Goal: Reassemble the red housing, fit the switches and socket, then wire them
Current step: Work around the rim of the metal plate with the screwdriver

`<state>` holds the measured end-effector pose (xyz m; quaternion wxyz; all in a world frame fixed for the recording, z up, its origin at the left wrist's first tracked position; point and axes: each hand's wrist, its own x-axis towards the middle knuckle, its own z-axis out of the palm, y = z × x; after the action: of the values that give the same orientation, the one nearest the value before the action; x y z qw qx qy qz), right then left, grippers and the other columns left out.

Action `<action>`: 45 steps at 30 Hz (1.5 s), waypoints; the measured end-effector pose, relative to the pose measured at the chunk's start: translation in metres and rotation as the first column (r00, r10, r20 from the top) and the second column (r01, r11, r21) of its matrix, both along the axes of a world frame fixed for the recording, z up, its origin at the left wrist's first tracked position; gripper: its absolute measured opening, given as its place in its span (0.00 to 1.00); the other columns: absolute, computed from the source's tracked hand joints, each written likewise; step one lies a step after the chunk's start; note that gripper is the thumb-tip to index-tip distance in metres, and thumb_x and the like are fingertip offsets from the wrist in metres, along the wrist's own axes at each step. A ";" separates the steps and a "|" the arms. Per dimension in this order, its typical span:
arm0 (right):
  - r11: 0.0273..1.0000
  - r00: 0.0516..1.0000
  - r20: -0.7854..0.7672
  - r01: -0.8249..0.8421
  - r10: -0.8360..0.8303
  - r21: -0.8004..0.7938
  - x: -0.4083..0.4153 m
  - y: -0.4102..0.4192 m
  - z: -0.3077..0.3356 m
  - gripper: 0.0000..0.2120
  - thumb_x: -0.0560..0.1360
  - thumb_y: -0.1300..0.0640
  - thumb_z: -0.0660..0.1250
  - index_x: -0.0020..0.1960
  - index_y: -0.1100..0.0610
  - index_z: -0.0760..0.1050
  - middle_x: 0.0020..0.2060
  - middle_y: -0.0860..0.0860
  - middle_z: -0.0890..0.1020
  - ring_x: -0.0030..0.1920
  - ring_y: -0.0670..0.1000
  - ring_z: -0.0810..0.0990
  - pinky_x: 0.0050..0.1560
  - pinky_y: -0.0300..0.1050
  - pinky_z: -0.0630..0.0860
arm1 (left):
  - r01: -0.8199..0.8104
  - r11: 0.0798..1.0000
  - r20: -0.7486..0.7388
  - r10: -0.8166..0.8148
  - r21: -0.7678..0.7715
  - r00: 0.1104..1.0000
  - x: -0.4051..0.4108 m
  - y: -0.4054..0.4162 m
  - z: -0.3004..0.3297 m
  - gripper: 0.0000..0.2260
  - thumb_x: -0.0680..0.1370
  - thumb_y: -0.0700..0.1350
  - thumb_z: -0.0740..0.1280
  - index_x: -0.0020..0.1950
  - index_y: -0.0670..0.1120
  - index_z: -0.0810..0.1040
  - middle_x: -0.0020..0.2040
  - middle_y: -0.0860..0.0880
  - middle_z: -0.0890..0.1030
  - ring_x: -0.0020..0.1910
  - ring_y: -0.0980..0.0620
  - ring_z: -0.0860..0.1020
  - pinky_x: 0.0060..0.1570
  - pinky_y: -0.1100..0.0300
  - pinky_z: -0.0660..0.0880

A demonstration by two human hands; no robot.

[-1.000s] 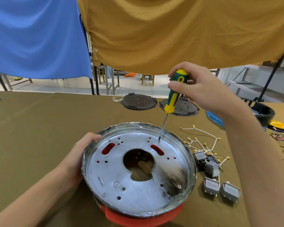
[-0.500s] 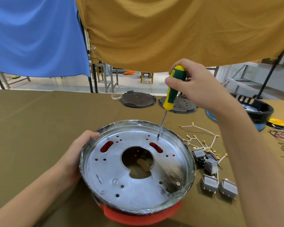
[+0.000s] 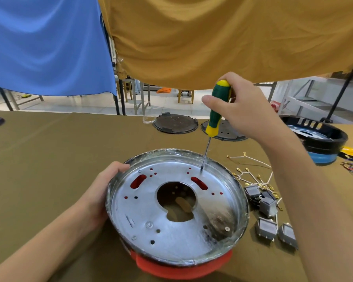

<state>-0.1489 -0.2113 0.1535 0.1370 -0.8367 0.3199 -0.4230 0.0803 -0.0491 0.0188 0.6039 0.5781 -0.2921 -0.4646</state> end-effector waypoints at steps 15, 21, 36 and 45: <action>0.988 0.982 0.119 0.150 -0.144 -0.043 0.013 0.003 -0.009 0.16 0.77 0.43 0.67 0.50 0.56 0.71 0.34 0.46 0.71 0.33 0.44 0.69 0.32 0.41 0.68 | 0.091 0.995 0.014 -0.092 0.040 0.996 0.002 -0.002 0.003 0.14 0.63 0.57 0.70 0.36 0.47 0.84 0.36 0.43 0.83 0.34 0.47 0.81 0.43 0.52 0.75; 0.967 0.923 0.323 0.244 -0.209 -0.069 0.019 0.004 -0.013 0.11 0.77 0.45 0.67 0.49 0.53 0.73 0.33 0.41 0.72 0.33 0.39 0.70 0.33 0.29 0.65 | 0.096 0.995 0.018 -0.096 0.016 0.995 -0.001 -0.001 0.005 0.15 0.64 0.57 0.70 0.39 0.46 0.84 0.39 0.42 0.83 0.36 0.46 0.81 0.43 0.51 0.77; 0.977 0.835 0.547 -0.060 -0.064 0.205 -0.029 0.019 -0.014 0.10 0.77 0.50 0.69 0.53 0.54 0.72 0.45 0.59 0.78 0.36 0.54 0.81 0.39 0.50 0.82 | 0.178 0.982 -0.034 -0.176 0.064 0.984 0.000 0.011 0.027 0.14 0.74 0.53 0.65 0.39 0.47 0.85 0.42 0.43 0.83 0.38 0.46 0.81 0.44 0.54 0.76; 0.596 0.829 0.477 -0.232 -0.293 0.769 -0.087 0.043 -0.097 0.04 0.76 0.65 0.67 0.49 0.64 0.73 0.53 0.62 0.76 0.42 0.57 0.83 0.45 0.48 0.83 | 0.009 0.998 0.089 -0.004 -0.057 0.996 0.024 0.026 0.054 0.16 0.75 0.52 0.63 0.30 0.50 0.82 0.31 0.49 0.80 0.27 0.52 0.78 0.32 0.58 0.75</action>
<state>-0.2362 -0.1678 0.0569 0.5772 -0.5153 0.4352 -0.4603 0.1046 -0.0227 0.0724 0.6052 0.5794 -0.3337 -0.4320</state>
